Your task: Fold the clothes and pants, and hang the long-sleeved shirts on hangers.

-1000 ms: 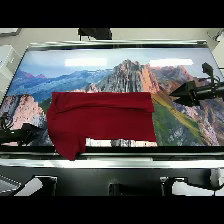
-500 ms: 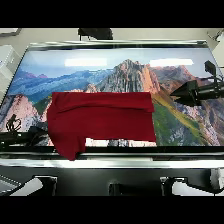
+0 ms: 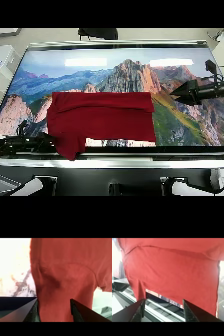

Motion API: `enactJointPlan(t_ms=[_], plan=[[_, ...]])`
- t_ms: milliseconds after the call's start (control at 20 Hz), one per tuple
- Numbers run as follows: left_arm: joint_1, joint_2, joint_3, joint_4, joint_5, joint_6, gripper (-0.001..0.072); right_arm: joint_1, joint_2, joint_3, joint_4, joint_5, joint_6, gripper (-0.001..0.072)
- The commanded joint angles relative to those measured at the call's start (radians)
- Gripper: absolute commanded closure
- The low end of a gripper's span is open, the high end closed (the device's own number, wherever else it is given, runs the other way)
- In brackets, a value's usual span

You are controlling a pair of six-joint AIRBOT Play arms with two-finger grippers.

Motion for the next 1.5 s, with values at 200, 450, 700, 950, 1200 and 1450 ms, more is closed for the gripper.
enactJointPlan(t_ms=[200,450,700,950,1200,1450], plan=[[-0.044,-0.002,-0.067,-0.007,0.043,-0.007,0.041,0.0,0.001,0.0,-0.014,-0.006,-0.006,0.0173],[-0.044,-0.002,-0.066,-0.041,0.039,0.008,0.0688,0.0,0.0,-0.101,-0.112,-0.032,-0.018,0.0172],[-0.044,-0.002,-0.066,-0.052,0.039,0.007,0.0688,0.0,0.0,-0.394,-0.112,-0.119,-0.106,0.0172],[-0.044,-0.002,-0.066,-0.078,0.031,0.007,0.0688,0.0,0.0,-0.586,-0.136,-0.19,-0.172,0.0171],[-0.044,-0.002,-0.066,-0.094,0.031,-0.005,0.0688,0.0,0.0,-0.674,-0.135,-0.253,-0.208,0.0171],[-0.044,-0.002,-0.066,-0.096,0.024,-0.008,0.0688,0.0,0.0,-0.75,-0.139,-0.316,-0.211,0.0172]])
